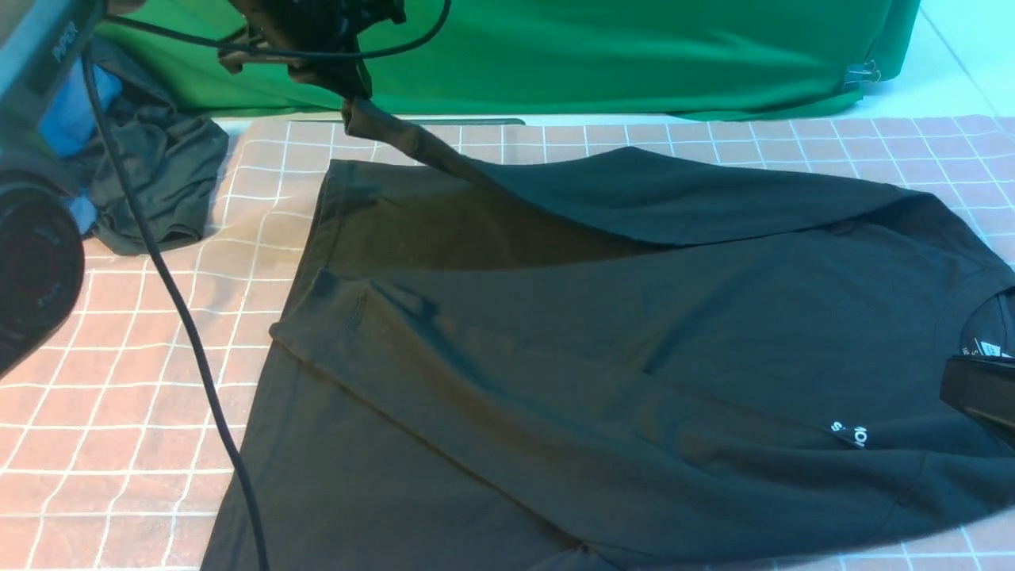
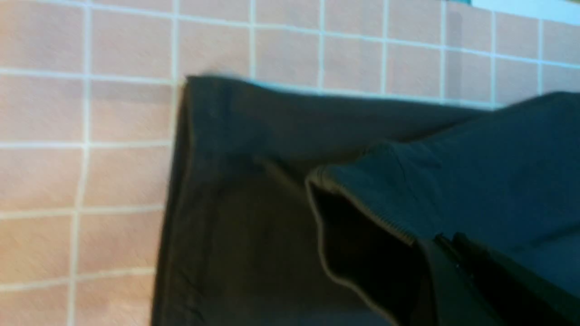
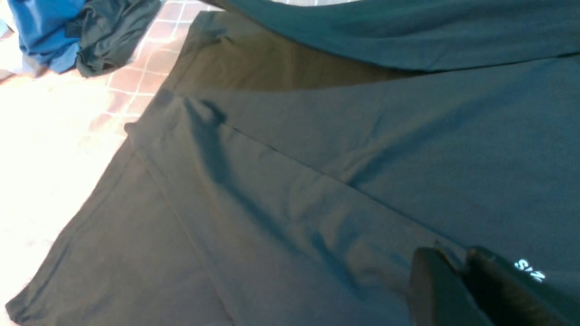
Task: Fold a long-sleeved shirt over a pink coffee tablecloth.
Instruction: 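Fold the left side of the dark shirt inward over its body with the left gripper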
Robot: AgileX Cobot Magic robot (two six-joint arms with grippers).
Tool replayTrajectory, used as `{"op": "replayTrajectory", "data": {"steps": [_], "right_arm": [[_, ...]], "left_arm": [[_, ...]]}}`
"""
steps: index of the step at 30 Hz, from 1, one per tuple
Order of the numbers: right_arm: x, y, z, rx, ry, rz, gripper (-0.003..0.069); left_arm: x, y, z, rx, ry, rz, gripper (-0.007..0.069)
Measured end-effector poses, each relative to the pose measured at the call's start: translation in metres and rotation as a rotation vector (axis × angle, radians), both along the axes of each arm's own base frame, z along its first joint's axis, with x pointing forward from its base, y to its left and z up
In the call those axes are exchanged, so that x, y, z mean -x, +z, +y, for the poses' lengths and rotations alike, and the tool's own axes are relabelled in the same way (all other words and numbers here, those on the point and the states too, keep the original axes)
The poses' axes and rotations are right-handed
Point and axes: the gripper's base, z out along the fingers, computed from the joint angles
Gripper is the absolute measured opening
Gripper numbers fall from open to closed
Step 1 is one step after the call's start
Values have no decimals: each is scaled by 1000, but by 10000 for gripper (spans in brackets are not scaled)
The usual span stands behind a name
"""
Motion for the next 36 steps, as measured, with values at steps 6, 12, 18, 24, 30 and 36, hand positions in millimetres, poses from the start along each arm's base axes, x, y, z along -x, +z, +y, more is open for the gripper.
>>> {"op": "replayTrajectory", "data": {"steps": [6,12,18,24,30,36], "right_arm": [[0,0,-1,0,-7,-5,123],[-3,4,-1,-5,-21,-49,128],[-3,6,-1,-5,-23,-59,143],[-3,6,-1,-5,-23,-59,146],[-3,6,-2,-3,-23,-59,162],[-4,4,-6,85,-33,-70,165]], "left_arm": [[25,6,3,-11,9,52,27],[54,0,-6,-39,-30,126,27],[85,-23,-10,-98,-36,246,27],[113,-30,-10,-109,-40,307,27],[131,-58,-14,-125,-57,418,27],[142,-73,-22,-147,-86,475,27]]}}
